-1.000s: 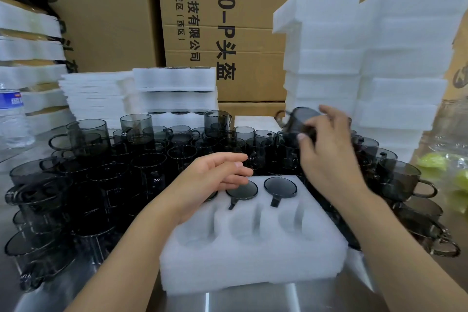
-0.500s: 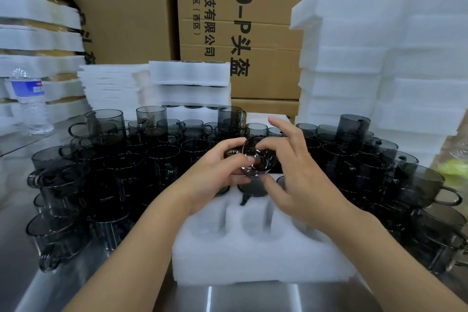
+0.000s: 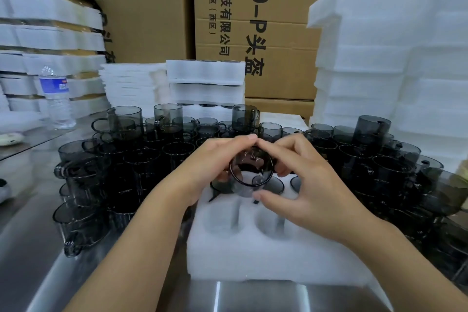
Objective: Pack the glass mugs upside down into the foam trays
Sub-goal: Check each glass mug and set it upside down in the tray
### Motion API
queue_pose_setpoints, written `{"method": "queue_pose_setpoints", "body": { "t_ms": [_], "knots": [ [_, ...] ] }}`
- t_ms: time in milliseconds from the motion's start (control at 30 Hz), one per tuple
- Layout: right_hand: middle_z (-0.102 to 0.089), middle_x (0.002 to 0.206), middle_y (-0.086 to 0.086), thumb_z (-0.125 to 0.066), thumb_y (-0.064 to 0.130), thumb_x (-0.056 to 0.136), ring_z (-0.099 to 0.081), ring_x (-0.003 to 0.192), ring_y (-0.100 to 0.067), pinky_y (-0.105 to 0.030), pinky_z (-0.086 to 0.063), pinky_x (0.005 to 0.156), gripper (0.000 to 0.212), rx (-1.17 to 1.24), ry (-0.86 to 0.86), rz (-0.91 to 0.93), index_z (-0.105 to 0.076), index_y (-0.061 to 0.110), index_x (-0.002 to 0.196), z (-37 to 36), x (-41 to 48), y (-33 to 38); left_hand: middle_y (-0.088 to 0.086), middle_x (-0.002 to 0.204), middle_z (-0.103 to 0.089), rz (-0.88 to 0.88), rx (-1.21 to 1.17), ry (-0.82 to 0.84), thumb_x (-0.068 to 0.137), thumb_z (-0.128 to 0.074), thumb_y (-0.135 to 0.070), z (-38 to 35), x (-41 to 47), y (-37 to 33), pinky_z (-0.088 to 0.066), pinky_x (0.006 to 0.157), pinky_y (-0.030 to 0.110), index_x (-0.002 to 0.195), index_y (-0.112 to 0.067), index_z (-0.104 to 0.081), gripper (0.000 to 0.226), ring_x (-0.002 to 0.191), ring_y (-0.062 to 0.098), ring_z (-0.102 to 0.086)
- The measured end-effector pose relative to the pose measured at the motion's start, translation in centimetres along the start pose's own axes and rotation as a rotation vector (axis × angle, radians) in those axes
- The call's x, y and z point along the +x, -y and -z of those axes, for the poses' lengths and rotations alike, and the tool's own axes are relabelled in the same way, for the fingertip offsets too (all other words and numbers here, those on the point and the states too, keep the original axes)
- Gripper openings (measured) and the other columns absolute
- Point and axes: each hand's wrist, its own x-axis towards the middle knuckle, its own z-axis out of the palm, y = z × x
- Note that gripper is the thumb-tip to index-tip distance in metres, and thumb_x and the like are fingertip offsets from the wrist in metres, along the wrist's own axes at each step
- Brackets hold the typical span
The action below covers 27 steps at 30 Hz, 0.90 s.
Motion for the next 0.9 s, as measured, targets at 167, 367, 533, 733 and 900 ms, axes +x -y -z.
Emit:
{"method": "queue_pose_setpoints", "body": {
  "t_ms": [167, 367, 533, 733, 900],
  "knots": [
    [-0.04, 0.105, 0.026, -0.071, 0.058, 0.064, -0.045, 0.107, 0.0, -0.004, -0.03, 0.082, 0.058, 0.005, -0.012, -0.048, -0.051, 0.046, 0.118, -0.8, -0.3, 1.2, 0.01, 0.099, -0.074, 0.083, 0.105, 0.119, 0.076, -0.052, -0.064, 1.1, -0.9, -0.9, -0.044, 0.103, 0.05, 0.099, -0.016, -0.075, 0.058, 0.102, 0.03, -0.068],
    [-0.051, 0.108, 0.021, -0.077, 0.048, 0.062, -0.048, 0.105, 0.0, -0.006, -0.032, 0.082, 0.05, 0.059, -0.061, -0.072, -0.055, 0.033, 0.104, -1.7, -0.3, 2.1, 0.008, 0.088, -0.075, 0.101, 0.203, 0.059, 0.082, -0.047, -0.067, 1.2, -0.9, -1.0, -0.046, 0.101, 0.046, 0.087, -0.016, -0.077, 0.06, 0.087, 0.019, -0.07],
    [-0.041, 0.124, 0.043, -0.074, 0.057, 0.06, -0.046, 0.107, 0.01, -0.002, -0.032, 0.08, 0.047, 0.129, 0.051, -0.118, -0.051, 0.039, 0.097, -2.1, -0.3, 2.1, 0.001, 0.101, -0.074, 0.093, 0.063, 0.206, 0.093, -0.041, -0.057, 1.1, -0.7, -0.8, -0.049, 0.091, 0.032, 0.107, -0.025, -0.073, 0.048, 0.098, 0.014, -0.069],
    [-0.055, 0.095, 0.025, -0.066, 0.069, 0.052, -0.052, 0.084, -0.002, -0.014, -0.041, 0.073, 0.054, 0.157, 0.164, -0.201, -0.053, 0.042, 0.097, -2.6, -0.1, 1.3, 0.005, 0.089, -0.073, 0.199, -0.112, 0.303, 0.072, -0.047, -0.067, 0.5, -0.3, -0.2, -0.047, 0.081, 0.031, 0.116, -0.021, -0.068, 0.067, 0.085, 0.016, -0.069],
    [-0.048, 0.113, 0.034, -0.067, 0.071, 0.054, -0.048, 0.102, 0.007, -0.004, -0.035, 0.078, 0.057, 0.081, 0.247, -0.16, -0.048, 0.046, 0.102, -2.7, -0.2, 0.9, 0.01, 0.104, -0.071, 0.213, -0.202, 0.364, 0.073, -0.055, -0.066, 0.2, -0.1, 0.1, -0.05, 0.083, 0.031, 0.117, -0.02, -0.065, 0.065, 0.087, 0.019, -0.067]
  ]
}}
